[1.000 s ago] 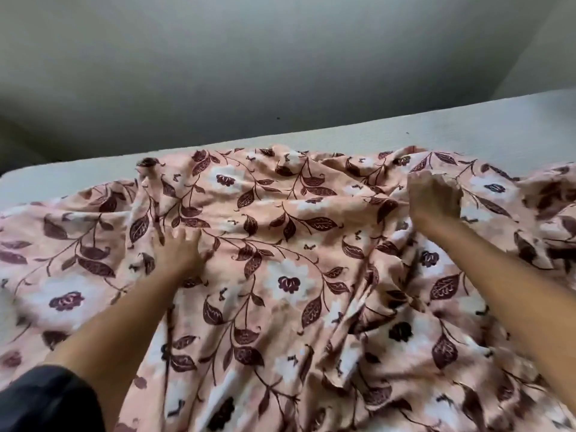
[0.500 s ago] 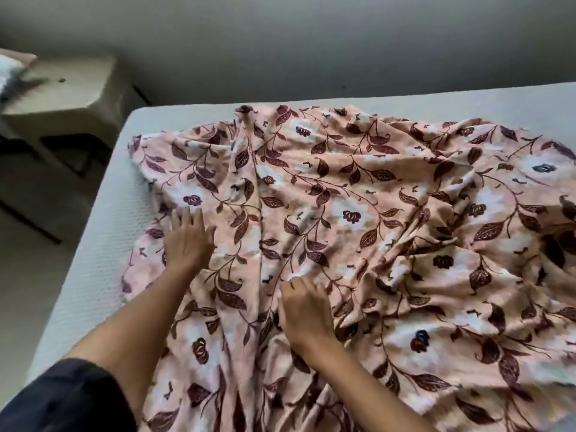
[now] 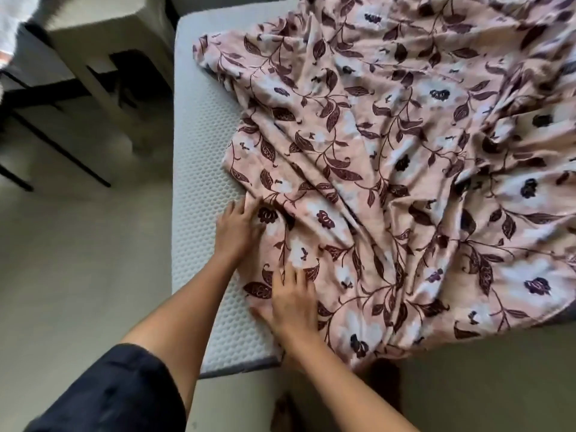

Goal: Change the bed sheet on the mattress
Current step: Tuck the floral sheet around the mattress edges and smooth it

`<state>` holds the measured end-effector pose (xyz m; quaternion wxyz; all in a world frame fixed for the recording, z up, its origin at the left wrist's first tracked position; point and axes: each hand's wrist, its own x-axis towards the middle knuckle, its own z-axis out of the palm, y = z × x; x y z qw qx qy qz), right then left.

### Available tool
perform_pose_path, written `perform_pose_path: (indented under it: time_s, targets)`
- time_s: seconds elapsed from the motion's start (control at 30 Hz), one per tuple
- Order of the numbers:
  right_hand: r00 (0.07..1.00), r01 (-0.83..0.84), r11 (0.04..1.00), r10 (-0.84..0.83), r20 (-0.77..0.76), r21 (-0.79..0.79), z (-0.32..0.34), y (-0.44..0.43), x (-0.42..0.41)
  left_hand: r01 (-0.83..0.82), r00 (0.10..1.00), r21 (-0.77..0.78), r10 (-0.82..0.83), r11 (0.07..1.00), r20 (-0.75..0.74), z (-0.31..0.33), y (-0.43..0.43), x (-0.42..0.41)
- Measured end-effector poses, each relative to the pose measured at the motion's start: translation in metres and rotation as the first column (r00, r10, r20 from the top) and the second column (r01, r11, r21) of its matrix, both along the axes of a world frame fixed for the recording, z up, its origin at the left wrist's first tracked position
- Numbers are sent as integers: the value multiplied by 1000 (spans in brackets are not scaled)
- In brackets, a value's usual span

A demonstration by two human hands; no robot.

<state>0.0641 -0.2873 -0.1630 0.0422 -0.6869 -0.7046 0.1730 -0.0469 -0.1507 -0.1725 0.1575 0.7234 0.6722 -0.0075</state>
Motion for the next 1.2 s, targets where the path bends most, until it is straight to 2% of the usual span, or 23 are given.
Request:
perform_pose_path:
  time_s: [0.07,0.2,0.33,0.4,0.43,0.53,0.67,0.77,0.83,0.97,1.03,1.2]
  targets:
    - [1000,20,999,-21,7,34,-7,-17,-15,-10,998,35,7,999,63,-4,-15,-2]
    - [998,63,991,-61,-28,115,-10,-30,-31,-219,919,72,181,973,349,3,-41,-10]
    - [966,161,977,-127,-225,140,-6,-43,-46,-313,864,-5,287,950,413,4,-69,-38]
    - [943,138,985,-99,-317,103,-4,-63,-60,-292,913,12,275,956,301,7,-93,-64]
    - [930,122,990,-91,-357,65,0,-76,-68,-259,948,71,239,963,211,12,-113,-78]
    - [889,69,990,-119,-442,-127,13,-109,-89,-130,991,200,127,971,29,26,-174,-110]
    - [884,-70,962,-63,-463,-264,23,-158,-122,-273,958,159,283,949,-43,27,-243,-149]
    - [881,-158,941,-2,-473,-298,25,-194,-147,-416,895,39,417,909,-158,23,-289,-176]
    - [892,-182,932,22,-452,-314,23,-208,-154,-473,873,-45,461,880,-156,22,-309,-185]
    - [919,-209,938,93,-383,-275,11,-212,-142,-393,919,-224,373,892,-128,26,-307,-186]
    - [922,-190,954,93,-375,-231,10,-207,-137,-403,915,-246,397,882,-75,29,-296,-184]
    - [945,-9,999,-4,-326,-40,20,-163,-135,-382,916,-223,400,897,39,35,-254,-173]
